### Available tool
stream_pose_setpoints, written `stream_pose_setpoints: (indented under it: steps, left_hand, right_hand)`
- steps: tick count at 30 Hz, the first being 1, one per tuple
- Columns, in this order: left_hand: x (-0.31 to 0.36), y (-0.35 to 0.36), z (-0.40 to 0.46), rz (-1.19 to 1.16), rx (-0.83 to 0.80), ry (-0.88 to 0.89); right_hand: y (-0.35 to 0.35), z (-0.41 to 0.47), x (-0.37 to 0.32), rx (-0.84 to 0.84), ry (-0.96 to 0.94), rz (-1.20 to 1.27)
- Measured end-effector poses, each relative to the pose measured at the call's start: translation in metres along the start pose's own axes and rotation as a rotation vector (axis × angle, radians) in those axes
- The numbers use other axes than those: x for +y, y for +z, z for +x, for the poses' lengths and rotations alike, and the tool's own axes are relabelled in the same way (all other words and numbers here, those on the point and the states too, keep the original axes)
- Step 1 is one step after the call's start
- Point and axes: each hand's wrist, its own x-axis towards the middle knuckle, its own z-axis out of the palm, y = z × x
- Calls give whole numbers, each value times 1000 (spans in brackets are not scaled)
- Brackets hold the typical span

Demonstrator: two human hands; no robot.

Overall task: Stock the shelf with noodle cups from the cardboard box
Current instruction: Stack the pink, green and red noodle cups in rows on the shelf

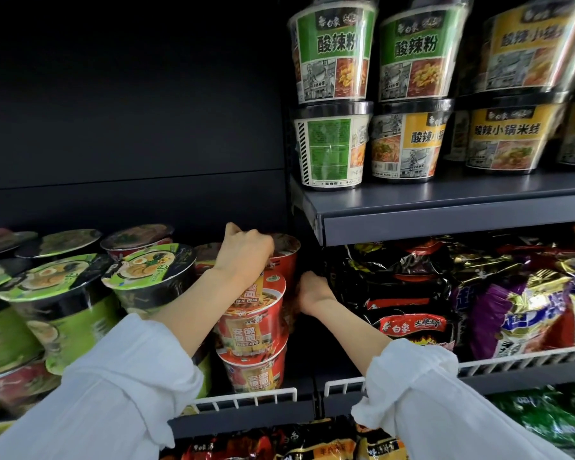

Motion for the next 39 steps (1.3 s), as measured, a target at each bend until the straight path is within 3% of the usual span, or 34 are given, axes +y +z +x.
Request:
stream_pose_setpoints:
  steps: [7, 11, 14, 16, 19, 25, 34, 39]
  left_hand:
    - [-9, -15, 3, -260, -218, -39]
    - [-14, -11, -1, -427, -283, -113]
    - [-17, -8, -3, -447, -342, -176]
    - [-15, -10, -5, -464, -377, -190]
    - [-10, -14, -8, -443, -352, -167]
    - [-12, -13, -10, -367, -300, -202]
    - [-15, -2, -12, -438, -234, -235]
    - [-22, -3, -18, -482, -214, -291]
  right_hand:
    - [-3, -7, -1, -90, 11, 104]
    - [-21, -13, -9, 24, -29, 172]
    - [-29, -12, -21, 71, -150, 322]
    - [-29, -5, -27, 82, -177, 288]
    - [-31, 1, -29, 31, -171, 168]
    - [-37, 6, -33, 1, -193, 177]
    - [-41, -3, -33, -33, -202, 180]
    - [-45, -16, -43, 69, -256, 67]
